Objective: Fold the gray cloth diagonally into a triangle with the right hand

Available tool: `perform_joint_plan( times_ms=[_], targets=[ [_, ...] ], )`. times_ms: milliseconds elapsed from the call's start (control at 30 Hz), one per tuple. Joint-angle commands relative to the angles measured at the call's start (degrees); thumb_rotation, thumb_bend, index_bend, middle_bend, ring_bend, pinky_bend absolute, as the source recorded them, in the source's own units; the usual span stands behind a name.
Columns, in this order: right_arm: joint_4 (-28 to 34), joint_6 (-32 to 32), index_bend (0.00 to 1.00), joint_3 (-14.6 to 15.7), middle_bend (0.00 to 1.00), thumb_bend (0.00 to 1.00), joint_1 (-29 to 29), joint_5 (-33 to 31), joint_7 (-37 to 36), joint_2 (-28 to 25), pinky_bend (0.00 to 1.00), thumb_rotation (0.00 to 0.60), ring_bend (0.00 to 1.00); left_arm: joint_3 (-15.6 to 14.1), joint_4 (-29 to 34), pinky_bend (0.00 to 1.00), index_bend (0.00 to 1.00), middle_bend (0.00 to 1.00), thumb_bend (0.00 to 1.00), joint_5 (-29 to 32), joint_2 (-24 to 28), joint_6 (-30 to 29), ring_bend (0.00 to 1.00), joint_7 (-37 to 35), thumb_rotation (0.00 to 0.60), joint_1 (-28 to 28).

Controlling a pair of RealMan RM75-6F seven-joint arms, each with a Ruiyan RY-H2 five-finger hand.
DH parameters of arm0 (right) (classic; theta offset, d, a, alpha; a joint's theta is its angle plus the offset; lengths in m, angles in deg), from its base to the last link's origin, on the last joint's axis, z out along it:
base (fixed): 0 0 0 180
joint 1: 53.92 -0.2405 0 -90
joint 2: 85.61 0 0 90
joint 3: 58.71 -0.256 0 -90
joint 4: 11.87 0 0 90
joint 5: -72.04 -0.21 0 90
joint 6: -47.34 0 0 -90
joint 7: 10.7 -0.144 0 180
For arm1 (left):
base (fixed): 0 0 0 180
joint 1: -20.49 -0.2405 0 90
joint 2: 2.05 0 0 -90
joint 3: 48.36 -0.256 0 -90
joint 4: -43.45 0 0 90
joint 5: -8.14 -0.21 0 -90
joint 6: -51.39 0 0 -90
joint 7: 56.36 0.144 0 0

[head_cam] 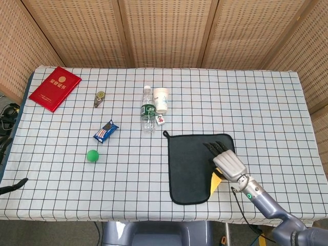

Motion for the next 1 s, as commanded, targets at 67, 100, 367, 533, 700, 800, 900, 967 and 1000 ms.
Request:
perform_joint_plan(
  times_ms=[67, 100, 367, 533, 700, 800, 900, 967, 1000],
  targets=[
    [1.63, -6.63, 0.68, -5.77, 0.08, 0.66, -5.54, -10.15, 6.28, 2.85, 0.0, 0.6, 0.0, 0.37, -0.48, 0.0, 0.0, 0.0, 0.0, 1.12, 0.16, 1.17, 0.0, -0.79, 0.6, 0.58],
    [1.51, -7.19, 0.68, -6.29, 0.08, 0.66, -6.24, -11.34, 6.97, 3.26, 0.0, 0.6, 0.0, 0.45, -0.55, 0.0, 0.0, 0.0, 0.0, 1.34, 0.21, 1.38, 0.0, -1.04, 0.6, 0.68],
    [-0.87, -10.03, 0.68, -8.9, 0.08, 0.66, -11.16, -18.97, 11.69, 6.9, 0.0, 0.6, 0.0, 0.89, -1.11, 0.0, 0.0, 0.0, 0.0, 2.68, 0.42, 2.75, 0.0, -2.07, 0.6, 1.31],
    [-3.86, -10.98, 0.68, -10.42, 0.09, 0.66, -15.14, -24.88, 15.35, 10.64, 0.0, 0.6, 0.0, 1.24, -1.54, 0.0, 0.0, 0.0, 0.0, 3.87, 0.4, 3.97, 0.0, -2.42, 0.6, 1.86],
    [-9.17, -11.45, 0.68, -11.64, 0.09, 0.66, -19.45, -32.57, 19.6, 14.75, 0.0, 0.6, 0.0, 1.43, -2.12, 0.0, 0.0, 0.0, 0.0, 5.02, 0.25, 5.51, 0.0, -2.74, 0.6, 2.47],
    [-10.56, -11.07, 0.69, -11.38, 0.09, 0.66, -20.78, -35.42, 21.14, 15.82, 0.0, 0.6, 0.0, 1.52, -2.33, 0.0, 0.0, 0.0, 0.0, 5.33, 0.3, 5.82, 0.0, -3.03, 0.6, 2.6],
    [-11.76, -10.69, 0.69, -11.01, 0.09, 0.66, -21.72, -37.13, 22.28, 16.63, 0.0, 0.6, 0.0, 1.62, -2.52, 0.0, 0.0, 0.0, 0.0, 5.6, 0.31, 5.95, 0.0, -3.26, 0.6, 2.65],
    [-12.36, -10.45, 0.69, -10.81, 0.09, 0.66, -22.33, -38.33, 22.9, 17.13, 0.0, 0.6, 0.0, 1.66, -2.7, 0.0, 0.0, 0.0, 0.0, 5.77, 0.35, 6.12, 0.0, -3.5, 0.6, 2.7],
    [-12.54, -10.32, 0.69, -10.74, 0.09, 0.66, -22.6, -38.81, 23.09, 17.34, 0.0, 0.6, 0.0, 1.68, -2.79, 0.0, 0.0, 0.0, 0.0, 5.86, 0.35, 6.21, 0.0, -3.61, 0.6, 2.72]
  ],
)
